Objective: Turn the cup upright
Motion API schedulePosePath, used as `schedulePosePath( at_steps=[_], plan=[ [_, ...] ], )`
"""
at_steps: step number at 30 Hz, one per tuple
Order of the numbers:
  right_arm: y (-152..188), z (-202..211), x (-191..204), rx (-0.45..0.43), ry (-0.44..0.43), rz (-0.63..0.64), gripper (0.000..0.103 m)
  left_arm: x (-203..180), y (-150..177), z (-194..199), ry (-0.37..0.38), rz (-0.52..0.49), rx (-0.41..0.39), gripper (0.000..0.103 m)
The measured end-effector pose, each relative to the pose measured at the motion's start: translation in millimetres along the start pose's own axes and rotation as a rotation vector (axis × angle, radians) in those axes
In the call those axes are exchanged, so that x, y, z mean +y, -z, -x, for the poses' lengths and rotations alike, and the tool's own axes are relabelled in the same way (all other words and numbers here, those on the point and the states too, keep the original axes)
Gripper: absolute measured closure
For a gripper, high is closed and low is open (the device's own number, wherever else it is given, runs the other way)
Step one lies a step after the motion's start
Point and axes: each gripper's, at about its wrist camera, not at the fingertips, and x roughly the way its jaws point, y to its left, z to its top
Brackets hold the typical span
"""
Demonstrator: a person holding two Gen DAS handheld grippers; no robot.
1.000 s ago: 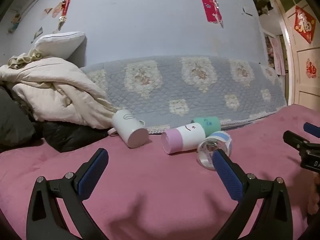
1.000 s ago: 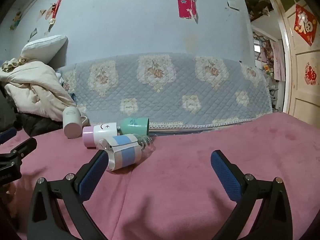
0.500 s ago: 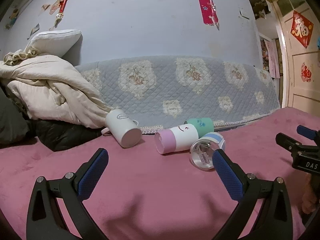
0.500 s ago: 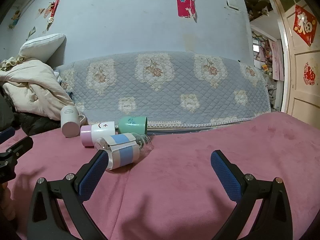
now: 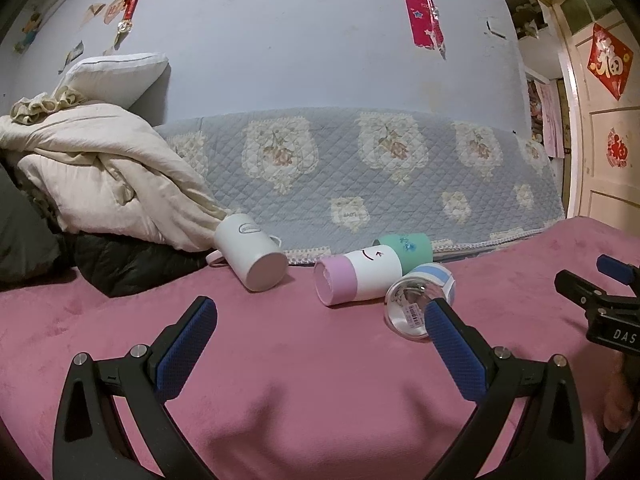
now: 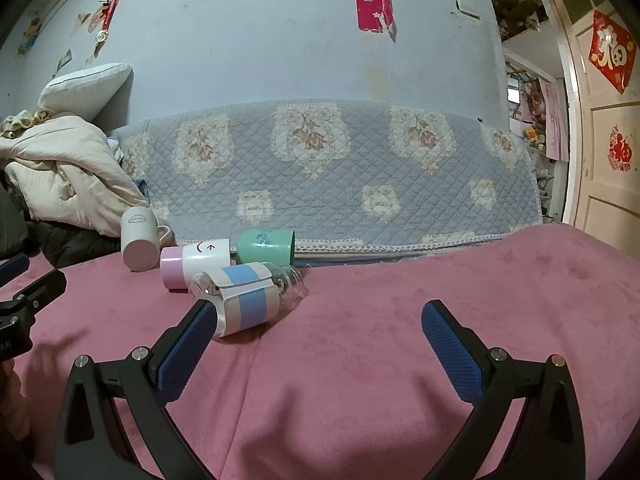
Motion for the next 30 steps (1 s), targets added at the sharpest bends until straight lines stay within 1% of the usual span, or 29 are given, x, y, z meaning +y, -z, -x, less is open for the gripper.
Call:
schedulePosePath(
  at_steps=[30],
  plan=[
    [0.7, -1.3, 0.1, 0.004, 0.001, 0.004, 0.0, 0.5, 1.3, 2.1, -0.007, -0.002, 0.011, 0.0]
  ],
)
